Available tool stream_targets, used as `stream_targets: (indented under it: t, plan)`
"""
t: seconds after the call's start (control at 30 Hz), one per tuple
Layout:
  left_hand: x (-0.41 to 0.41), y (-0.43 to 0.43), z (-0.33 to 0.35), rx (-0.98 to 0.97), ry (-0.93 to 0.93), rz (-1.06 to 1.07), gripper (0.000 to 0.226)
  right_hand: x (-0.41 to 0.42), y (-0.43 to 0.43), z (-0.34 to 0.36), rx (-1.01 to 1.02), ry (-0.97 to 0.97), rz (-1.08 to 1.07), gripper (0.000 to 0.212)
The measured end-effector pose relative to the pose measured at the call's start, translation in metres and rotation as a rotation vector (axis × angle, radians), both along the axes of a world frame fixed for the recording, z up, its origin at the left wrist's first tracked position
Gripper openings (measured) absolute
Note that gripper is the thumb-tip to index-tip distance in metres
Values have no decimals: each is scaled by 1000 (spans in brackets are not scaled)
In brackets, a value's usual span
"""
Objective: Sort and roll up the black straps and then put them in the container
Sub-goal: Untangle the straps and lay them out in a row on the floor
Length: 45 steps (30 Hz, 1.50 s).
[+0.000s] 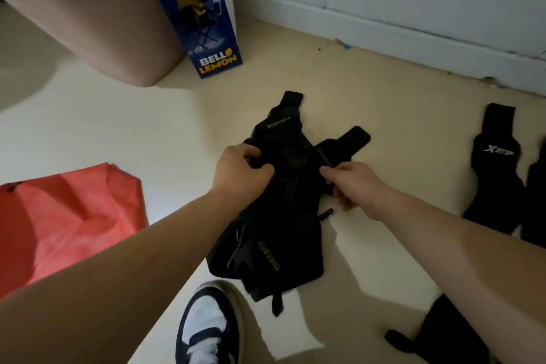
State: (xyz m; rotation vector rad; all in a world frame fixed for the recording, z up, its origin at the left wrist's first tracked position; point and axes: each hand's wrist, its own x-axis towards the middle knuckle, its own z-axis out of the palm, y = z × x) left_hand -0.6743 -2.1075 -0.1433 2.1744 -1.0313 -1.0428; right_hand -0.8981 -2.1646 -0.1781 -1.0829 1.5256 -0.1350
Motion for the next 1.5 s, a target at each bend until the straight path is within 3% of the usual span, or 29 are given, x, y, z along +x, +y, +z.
stream_targets:
  t: [0.1, 0.2, 0.33, 0.43, 0.53, 0.7, 0.77, 0.83, 0.9, 1.0, 1.13, 1.2, 1.23, 1.3, 1.33, 1.4, 1.5]
  plan:
    - [7, 22, 9, -59, -24, 78, 25, 15, 3, 10, 20, -35, 119, 35]
    - [9, 56, 5, 62, 69, -83, 15, 30, 16, 13, 128, -74, 231, 29]
    - [0, 99, -12, 378, 5, -575, 49, 35, 35, 0, 74, 36, 397, 19]
    - [-4, 105, -19, 329, -241, -625, 75, 35, 35, -3, 97, 26, 366, 18]
    - [-7, 101, -18, 419, -331, -660, 74, 37, 30, -2, 162, -8, 326, 26]
    - [0, 83, 3, 524, 72, -639, 18, 33, 14, 14, 248, -93, 252, 52]
    - [6, 71, 25, 431, 388, -481, 13, 28, 6, 23, 241, -142, 228, 60]
    - [10, 56, 50, 314, 835, -212, 21, 23, -1, 33, 245, -235, 191, 67]
    - [13, 39, 65, 167, 1003, -92, 25, 20, -6, 42, 266, -359, 162, 79]
    - [8, 22, 67, 13, 946, -47, 26, 21, -9, 56, 295, -520, 101, 95]
    - [-4, 16, 59, -34, 900, -17, 23, 26, -8, 74, 260, -545, 109, 57]
    - [-5, 14, 47, -34, 674, 26, 25, 26, -10, 68, 147, -398, 74, 33]
    - [-2, 13, 36, -33, 441, 25, 28, 26, -10, 64, 93, -328, 31, 26]
    - [7, 14, 14, 21, -15, -106, 42, 23, -9, 56, 39, -264, -67, 20]
    - [12, 14, 5, 79, -128, -204, 51, 20, -6, 53, 37, -263, -109, 19]
    - [19, 13, -6, 175, -185, -348, 65, 13, -2, 44, 45, -291, -175, 25]
    - [20, 5, -9, 178, -257, -429, 74, 6, 2, 40, 82, -329, -270, 50]
